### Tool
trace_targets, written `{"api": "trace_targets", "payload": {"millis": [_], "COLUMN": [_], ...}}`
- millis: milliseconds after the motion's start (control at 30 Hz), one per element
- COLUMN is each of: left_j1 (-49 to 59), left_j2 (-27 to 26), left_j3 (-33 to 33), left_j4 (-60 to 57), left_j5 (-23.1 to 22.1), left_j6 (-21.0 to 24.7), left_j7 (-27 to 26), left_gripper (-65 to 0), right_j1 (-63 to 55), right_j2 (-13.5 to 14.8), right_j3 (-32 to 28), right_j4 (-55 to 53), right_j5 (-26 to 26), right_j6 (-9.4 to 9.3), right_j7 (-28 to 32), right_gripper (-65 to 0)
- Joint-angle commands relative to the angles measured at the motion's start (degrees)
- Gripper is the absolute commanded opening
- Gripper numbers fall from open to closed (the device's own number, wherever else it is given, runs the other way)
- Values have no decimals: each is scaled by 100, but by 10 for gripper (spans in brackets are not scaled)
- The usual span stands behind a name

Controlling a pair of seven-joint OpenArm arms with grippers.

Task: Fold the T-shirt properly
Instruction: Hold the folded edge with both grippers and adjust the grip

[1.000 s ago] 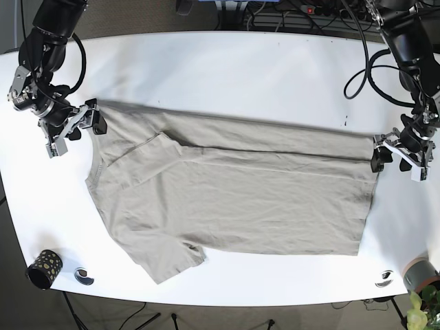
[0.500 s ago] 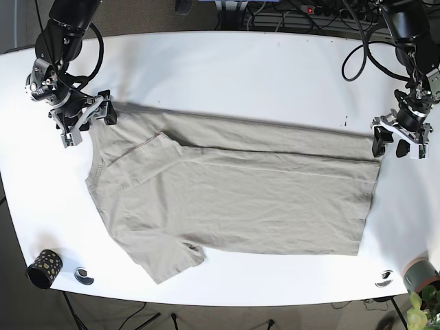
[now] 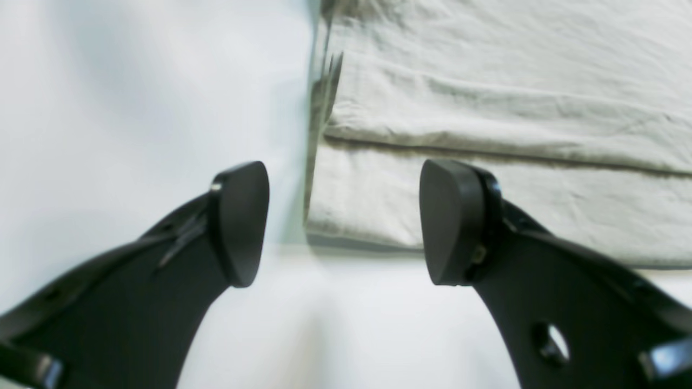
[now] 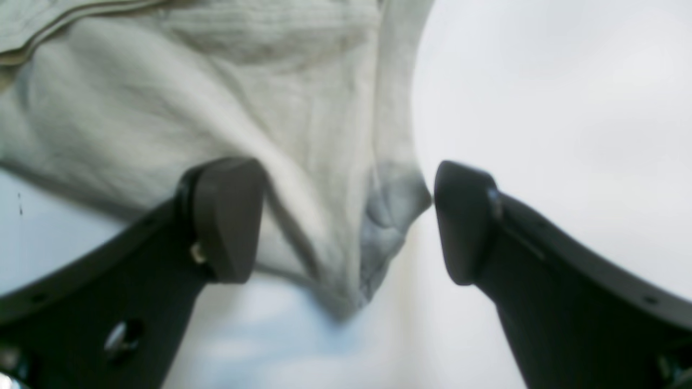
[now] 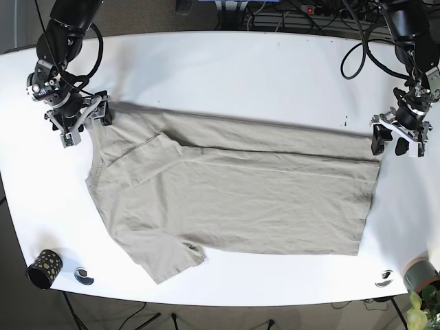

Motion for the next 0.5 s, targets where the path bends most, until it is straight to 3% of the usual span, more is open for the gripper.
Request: {"api": "trace_targets", "payload": {"millis": [0, 267, 467], "left_j1": [-73, -73, -240], "left_j2": [-123, -150, -114], "left_j3": [-26, 185, 300], "left_j4": [125, 54, -130], "left_j5": [-91, 111, 507], "left_j6": [-30, -30, -30], "left_j7": [-157, -157, -157], "left_gripper": [-254, -254, -254], "right_j1": [57, 154, 163], "right_j2": [70, -141, -256], "right_j3": [48, 286, 268], "right_j4": [-201, -535, -535], "right_j5": [70, 70, 70], "right_j6": [32, 32, 32], "right_j7": [109, 170, 161], "right_gripper": [-179, -309, -317]}}
